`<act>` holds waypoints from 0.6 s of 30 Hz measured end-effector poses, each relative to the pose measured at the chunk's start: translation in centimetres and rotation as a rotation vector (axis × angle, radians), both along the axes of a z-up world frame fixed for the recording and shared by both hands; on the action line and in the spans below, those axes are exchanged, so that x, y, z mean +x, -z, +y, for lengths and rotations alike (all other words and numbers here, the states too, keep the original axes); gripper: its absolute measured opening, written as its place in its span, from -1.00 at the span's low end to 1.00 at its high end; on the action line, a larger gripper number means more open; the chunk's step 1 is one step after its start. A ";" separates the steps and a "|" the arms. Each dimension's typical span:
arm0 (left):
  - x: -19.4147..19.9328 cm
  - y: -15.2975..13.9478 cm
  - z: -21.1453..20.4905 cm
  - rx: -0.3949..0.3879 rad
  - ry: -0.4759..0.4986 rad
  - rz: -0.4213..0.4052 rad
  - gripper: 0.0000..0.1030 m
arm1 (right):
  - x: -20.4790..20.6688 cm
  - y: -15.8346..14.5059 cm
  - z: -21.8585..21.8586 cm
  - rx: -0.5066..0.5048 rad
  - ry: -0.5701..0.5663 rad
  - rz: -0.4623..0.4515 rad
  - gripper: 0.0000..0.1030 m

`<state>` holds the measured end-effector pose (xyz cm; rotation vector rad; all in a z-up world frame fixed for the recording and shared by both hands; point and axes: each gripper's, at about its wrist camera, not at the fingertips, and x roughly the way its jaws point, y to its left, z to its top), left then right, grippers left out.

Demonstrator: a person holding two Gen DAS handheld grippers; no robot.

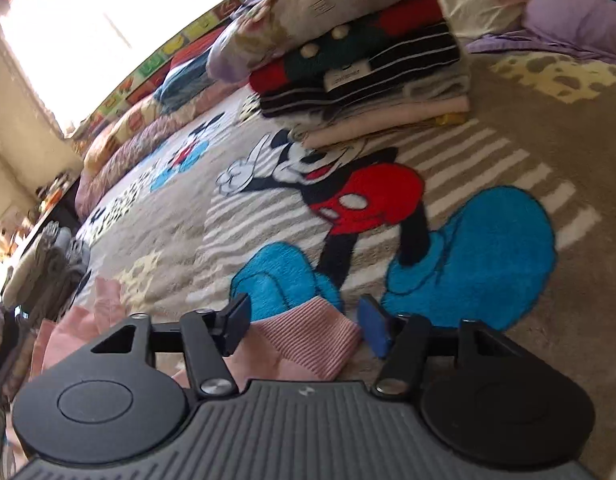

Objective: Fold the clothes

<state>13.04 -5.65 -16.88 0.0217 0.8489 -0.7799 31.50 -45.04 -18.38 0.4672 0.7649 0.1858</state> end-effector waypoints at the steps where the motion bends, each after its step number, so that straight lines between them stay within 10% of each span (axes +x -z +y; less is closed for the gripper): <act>1: 0.0 0.0 0.0 -0.002 0.000 0.001 0.92 | 0.4 -0.2 0.7 -0.036 -0.054 0.013 -0.39; 5: 0.1 -0.1 0.0 -0.002 0.004 0.000 0.92 | -1.0 -3.1 2.8 -0.202 -0.270 -0.054 -0.71; 12: 0.3 -0.2 0.1 -0.005 0.000 0.001 0.92 | -9.2 -8.3 6.1 -0.544 -0.346 -0.422 -0.73; 18: 0.3 -0.3 0.1 0.001 -0.005 -0.004 0.92 | -15.0 -6.0 12.4 -0.822 -0.720 -0.398 -0.81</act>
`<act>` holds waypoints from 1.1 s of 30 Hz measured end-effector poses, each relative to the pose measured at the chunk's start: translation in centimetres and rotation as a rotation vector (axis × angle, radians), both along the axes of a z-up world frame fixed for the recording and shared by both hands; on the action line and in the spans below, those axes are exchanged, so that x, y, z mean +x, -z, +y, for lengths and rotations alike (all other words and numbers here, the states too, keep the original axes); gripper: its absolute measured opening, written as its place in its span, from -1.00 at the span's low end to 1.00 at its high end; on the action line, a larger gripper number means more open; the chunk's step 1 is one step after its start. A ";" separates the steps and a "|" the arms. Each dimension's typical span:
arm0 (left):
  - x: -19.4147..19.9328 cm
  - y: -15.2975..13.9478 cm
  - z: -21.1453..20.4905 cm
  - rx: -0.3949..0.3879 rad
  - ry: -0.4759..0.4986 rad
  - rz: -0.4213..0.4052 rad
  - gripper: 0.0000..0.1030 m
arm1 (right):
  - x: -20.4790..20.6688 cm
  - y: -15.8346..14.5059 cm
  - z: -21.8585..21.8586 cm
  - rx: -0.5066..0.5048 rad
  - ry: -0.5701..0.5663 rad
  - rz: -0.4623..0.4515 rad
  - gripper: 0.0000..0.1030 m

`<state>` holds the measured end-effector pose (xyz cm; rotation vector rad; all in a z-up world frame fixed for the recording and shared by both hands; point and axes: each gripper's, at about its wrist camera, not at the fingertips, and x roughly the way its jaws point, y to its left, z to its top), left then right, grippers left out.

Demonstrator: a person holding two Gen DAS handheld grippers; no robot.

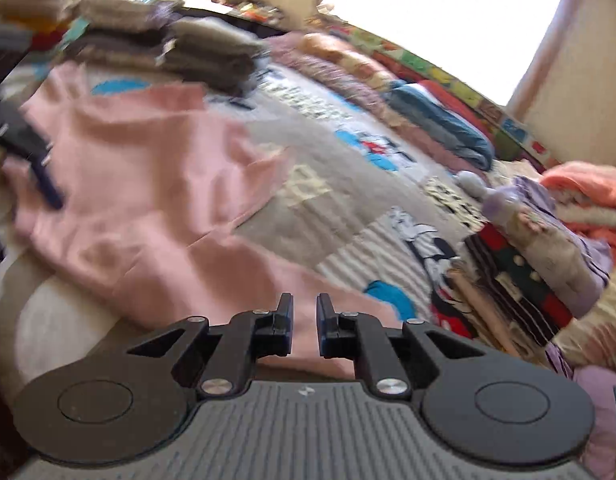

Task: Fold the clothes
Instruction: 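Release the sleeve cuff from the right gripper and move it back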

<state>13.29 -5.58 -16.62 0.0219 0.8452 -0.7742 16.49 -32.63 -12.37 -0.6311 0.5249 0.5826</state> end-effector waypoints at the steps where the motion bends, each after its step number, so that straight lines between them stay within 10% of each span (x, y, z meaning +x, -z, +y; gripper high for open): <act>1: 0.0 0.0 -0.1 0.002 0.000 -0.002 0.92 | 0.3 -0.3 -0.2 0.025 0.034 0.012 -0.81; 9: 0.0 0.3 -0.2 0.007 -0.001 -0.001 0.92 | 9.0 -1.5 -5.3 0.368 0.412 0.209 -0.23; 13: 0.1 0.2 -0.1 0.004 0.009 0.002 0.92 | 9.8 -1.5 -4.5 0.450 0.326 0.213 -0.27; 17: -0.1 0.2 -0.1 0.014 0.031 -0.004 0.92 | 11.0 4.8 -1.0 -0.051 0.410 0.226 -0.25; 21: -0.8 -0.4 0.1 0.005 0.046 -0.038 0.92 | 8.9 3.2 -3.3 0.192 0.571 0.168 -0.22; 29: -3.5 -1.2 -0.5 0.018 0.108 -0.179 0.92 | 0.1 0.8 3.3 0.437 0.294 0.087 -0.26; 33: -4.4 1.1 -1.9 0.115 0.168 -0.144 0.92 | -1.3 3.5 6.7 0.380 0.245 0.206 -0.28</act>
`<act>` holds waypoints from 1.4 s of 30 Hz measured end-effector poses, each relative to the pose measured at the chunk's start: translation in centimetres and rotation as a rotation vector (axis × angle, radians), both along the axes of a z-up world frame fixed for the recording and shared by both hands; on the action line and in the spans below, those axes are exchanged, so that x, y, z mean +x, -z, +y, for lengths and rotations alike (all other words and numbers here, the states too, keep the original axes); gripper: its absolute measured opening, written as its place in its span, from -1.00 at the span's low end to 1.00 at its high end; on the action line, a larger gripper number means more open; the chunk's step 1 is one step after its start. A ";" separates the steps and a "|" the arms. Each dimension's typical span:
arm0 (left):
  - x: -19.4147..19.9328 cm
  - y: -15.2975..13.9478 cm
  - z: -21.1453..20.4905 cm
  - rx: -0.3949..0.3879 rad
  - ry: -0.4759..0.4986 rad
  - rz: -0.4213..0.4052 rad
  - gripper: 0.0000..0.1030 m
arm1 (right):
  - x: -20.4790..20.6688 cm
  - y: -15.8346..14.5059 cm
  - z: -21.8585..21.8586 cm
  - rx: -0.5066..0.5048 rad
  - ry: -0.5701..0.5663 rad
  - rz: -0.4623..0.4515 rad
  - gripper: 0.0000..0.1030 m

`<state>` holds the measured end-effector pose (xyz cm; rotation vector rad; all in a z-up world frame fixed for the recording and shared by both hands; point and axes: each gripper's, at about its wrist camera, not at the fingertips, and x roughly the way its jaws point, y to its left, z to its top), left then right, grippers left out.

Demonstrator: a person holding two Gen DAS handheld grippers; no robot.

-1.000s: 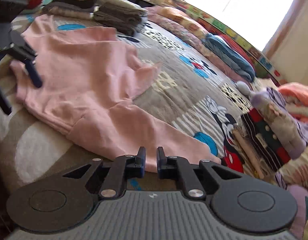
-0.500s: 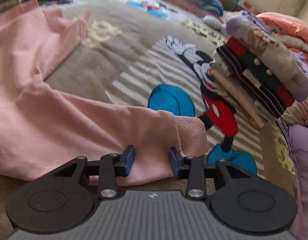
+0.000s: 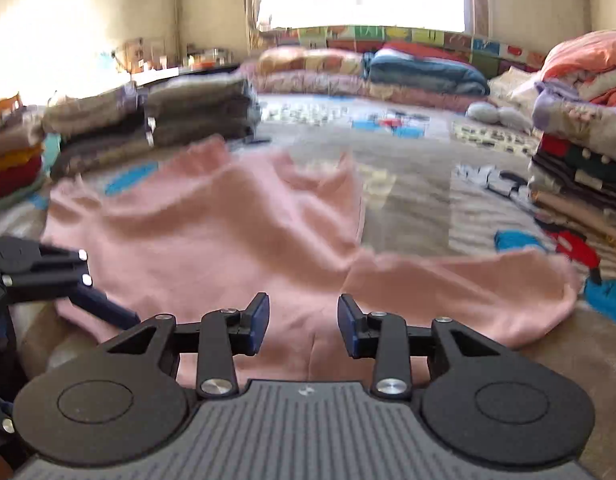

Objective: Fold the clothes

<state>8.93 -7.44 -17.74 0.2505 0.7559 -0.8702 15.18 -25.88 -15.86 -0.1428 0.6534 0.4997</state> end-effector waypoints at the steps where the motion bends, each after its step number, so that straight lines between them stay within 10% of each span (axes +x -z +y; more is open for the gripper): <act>1: -0.4 0.1 -0.2 0.017 0.013 -0.015 0.93 | 0.0 1.3 0.3 -0.071 0.009 0.049 -0.28; 6: -1.4 0.0 -0.3 0.036 0.028 -0.047 0.93 | -2.6 0.0 -2.6 0.035 0.149 0.075 -0.27; 14: -0.6 -0.5 0.0 -0.040 -0.123 -0.076 0.92 | -2.2 -2.3 0.5 0.150 0.080 -0.138 -0.28; 18: -1.2 0.5 -0.4 0.077 -0.050 -0.076 0.93 | 0.4 2.4 1.3 0.120 0.124 0.046 -0.31; 23: -0.8 -1.2 2.0 0.027 -0.062 -0.068 0.92 | -3.4 2.2 -0.8 0.187 0.144 0.007 -0.39; 33: 3.8 -5.3 15.3 -0.439 -0.621 -0.068 0.92 | -2.1 0.0 -3.1 0.419 0.214 -0.055 0.12; 37: 5.8 -5.7 17.8 -0.433 -0.732 0.024 0.92 | 1.1 -1.0 -1.8 0.434 0.195 -0.081 0.30; 42: 8.7 -8.4 19.3 -0.346 -0.810 -0.058 0.92 | 6.3 -2.9 0.3 0.466 0.193 -0.098 0.30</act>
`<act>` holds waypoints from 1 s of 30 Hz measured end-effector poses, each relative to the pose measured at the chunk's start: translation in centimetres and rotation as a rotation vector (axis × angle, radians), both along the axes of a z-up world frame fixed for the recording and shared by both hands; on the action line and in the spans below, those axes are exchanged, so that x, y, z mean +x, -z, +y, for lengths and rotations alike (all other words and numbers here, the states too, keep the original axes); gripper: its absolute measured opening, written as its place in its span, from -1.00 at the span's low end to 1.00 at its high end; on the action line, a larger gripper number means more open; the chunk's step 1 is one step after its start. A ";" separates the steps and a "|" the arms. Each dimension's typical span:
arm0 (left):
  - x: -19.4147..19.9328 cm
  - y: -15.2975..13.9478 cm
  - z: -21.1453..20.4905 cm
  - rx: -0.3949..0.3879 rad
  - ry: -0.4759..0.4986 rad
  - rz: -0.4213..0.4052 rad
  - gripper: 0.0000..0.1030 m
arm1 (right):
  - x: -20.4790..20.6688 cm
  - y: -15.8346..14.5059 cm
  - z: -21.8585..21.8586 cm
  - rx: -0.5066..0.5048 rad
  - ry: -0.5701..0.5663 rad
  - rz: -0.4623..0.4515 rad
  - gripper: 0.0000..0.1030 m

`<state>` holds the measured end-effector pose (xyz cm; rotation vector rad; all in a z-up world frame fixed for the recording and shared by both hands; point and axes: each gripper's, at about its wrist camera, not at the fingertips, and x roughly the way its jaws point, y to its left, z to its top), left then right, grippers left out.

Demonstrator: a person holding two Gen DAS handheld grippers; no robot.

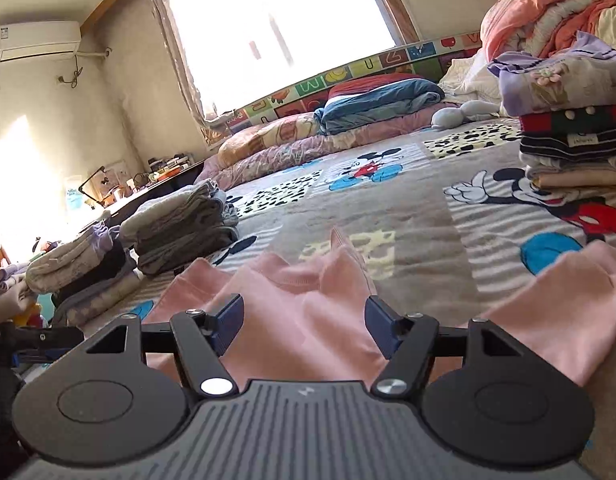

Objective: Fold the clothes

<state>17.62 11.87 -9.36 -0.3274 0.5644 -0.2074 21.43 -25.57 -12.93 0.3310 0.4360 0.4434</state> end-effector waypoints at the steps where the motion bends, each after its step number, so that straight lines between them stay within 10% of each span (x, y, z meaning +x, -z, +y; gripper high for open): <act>1: 0.9 -0.5 0.3 0.003 -0.009 -0.009 0.92 | 1.2 -0.4 0.5 -0.010 0.002 0.001 0.30; 7: 8.7 -2.1 2.1 0.115 -0.005 -0.004 0.34 | 9.6 -2.1 2.3 -0.097 -0.002 0.048 0.30; 20: 17.5 3.1 2.8 0.136 0.085 0.134 0.08 | 16.8 2.0 5.3 -0.241 -0.154 0.176 0.02; 25: 18.5 4.9 2.8 0.087 0.115 0.163 -0.79 | 17.6 3.8 3.6 -0.109 -0.145 0.206 -0.57; 30: 17.8 4.1 4.5 -0.068 0.130 0.063 -0.84 | 18.1 4.8 0.2 0.206 -0.130 0.245 -0.79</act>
